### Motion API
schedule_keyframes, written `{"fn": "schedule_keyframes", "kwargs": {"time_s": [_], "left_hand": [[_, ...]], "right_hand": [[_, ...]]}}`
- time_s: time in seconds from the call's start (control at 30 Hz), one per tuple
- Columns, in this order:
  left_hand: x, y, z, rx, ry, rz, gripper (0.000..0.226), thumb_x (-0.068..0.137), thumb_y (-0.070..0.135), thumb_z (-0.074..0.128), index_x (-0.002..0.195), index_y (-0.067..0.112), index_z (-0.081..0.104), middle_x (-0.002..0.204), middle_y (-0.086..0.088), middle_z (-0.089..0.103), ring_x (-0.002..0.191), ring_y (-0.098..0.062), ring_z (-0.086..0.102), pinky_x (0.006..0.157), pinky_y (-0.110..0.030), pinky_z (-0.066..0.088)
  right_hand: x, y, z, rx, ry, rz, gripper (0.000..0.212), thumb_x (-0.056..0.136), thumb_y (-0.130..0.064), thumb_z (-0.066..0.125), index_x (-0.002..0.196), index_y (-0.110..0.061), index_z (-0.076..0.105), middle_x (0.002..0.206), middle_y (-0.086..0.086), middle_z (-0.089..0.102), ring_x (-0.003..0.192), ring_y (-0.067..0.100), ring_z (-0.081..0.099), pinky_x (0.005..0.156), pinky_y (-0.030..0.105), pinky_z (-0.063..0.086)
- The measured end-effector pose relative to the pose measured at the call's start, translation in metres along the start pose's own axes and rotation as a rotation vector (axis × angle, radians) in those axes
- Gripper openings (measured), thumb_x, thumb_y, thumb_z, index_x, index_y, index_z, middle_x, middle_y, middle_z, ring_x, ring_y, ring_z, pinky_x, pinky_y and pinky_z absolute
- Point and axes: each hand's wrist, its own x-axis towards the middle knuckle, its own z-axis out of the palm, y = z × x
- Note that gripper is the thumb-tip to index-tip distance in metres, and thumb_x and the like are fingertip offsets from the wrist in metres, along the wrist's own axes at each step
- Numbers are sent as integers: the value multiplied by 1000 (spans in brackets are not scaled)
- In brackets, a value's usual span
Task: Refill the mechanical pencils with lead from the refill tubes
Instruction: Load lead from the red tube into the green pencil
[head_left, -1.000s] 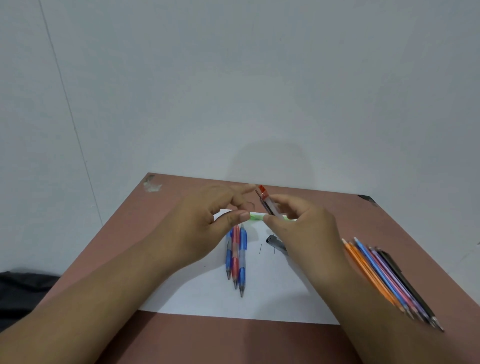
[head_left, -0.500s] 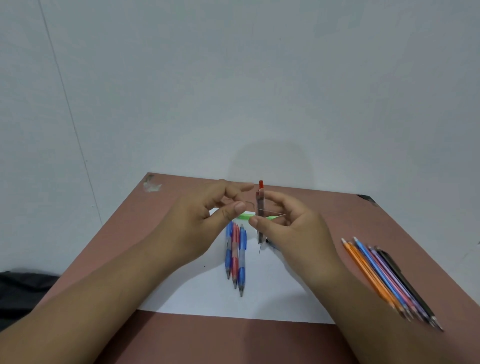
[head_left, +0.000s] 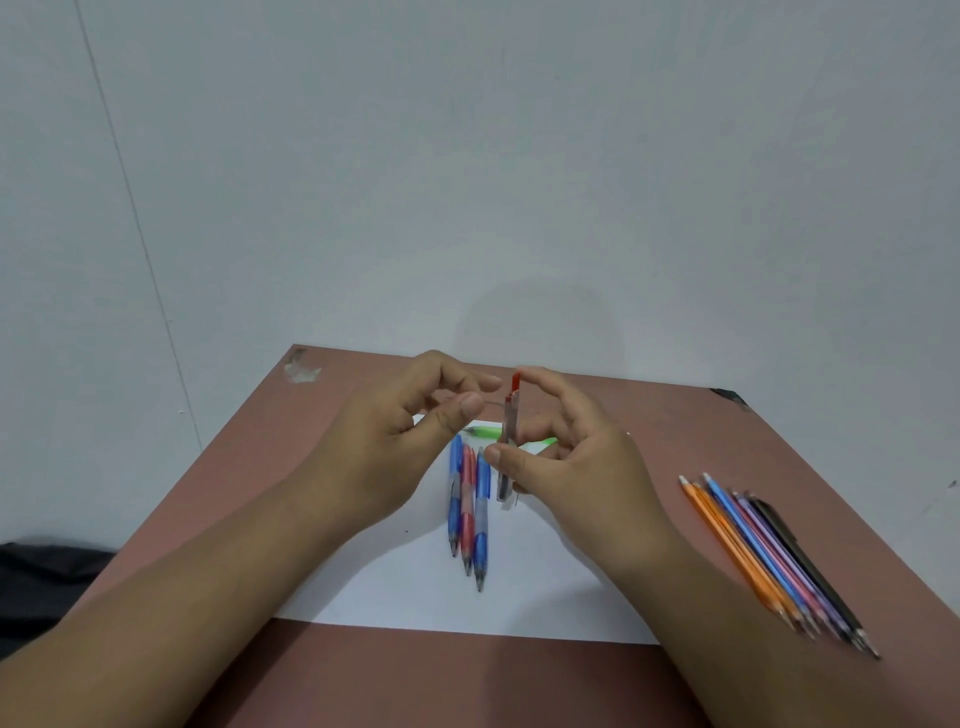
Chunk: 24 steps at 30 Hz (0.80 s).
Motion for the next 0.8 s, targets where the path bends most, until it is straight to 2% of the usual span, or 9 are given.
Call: {"fn": "schedule_keyframes", "kwargs": {"time_s": [0.1,0.2,0.3,0.47,0.63,0.7,0.8], "left_hand": [[0,-2,-1,-23,39,-44,18,92,47,50,92,33,61,109,26,69,108,-5,65,89,-32,54],[1,-5,-1,-78,84,-108,18,92,44,52,91,28,61,106,25,71,106,-1,64,88,-30,53],[2,-9,-1,-120,124,-160,12,98,31,55,92,23,61,105,23,73,100,-2,66,85,-30,52],[3,-15,-3,-130,155,-193,12,100,24,57,94,16,63,104,18,74,95,-10,67,88,-44,55],[3,-16,-4,-112,148,-232,11,99,28,58,91,26,64,102,18,74,92,-17,67,89,-46,56],[2,-15,-5,-114,148,-240,11,95,38,59,88,33,65,102,13,74,93,-17,67,89,-47,56],[3,-15,-6,-109,157,-250,18,84,54,57,87,39,66,100,6,73,94,-18,68,89,-50,56]], "right_hand": [[0,0,0,36,-2,16,57,83,-32,83,121,-58,49,89,-14,76,82,19,73,77,44,63],[1,0,-1,54,0,35,53,83,-31,83,121,-54,52,89,-10,76,84,21,74,74,44,64],[1,-2,-1,37,-8,46,51,84,-30,82,119,-53,53,88,-11,76,86,19,74,74,42,64],[0,-3,-4,69,5,54,42,85,-29,78,116,-46,56,86,-7,76,85,15,75,74,41,65],[2,-8,-17,141,25,89,42,90,-22,75,120,-44,57,89,-6,77,84,10,75,68,31,64],[5,-9,-26,146,39,111,42,91,-18,76,122,-42,60,91,-4,77,82,9,75,64,24,60],[7,-13,-41,-44,10,128,45,84,-18,83,118,-44,67,96,-5,71,72,10,74,69,28,61]]}}
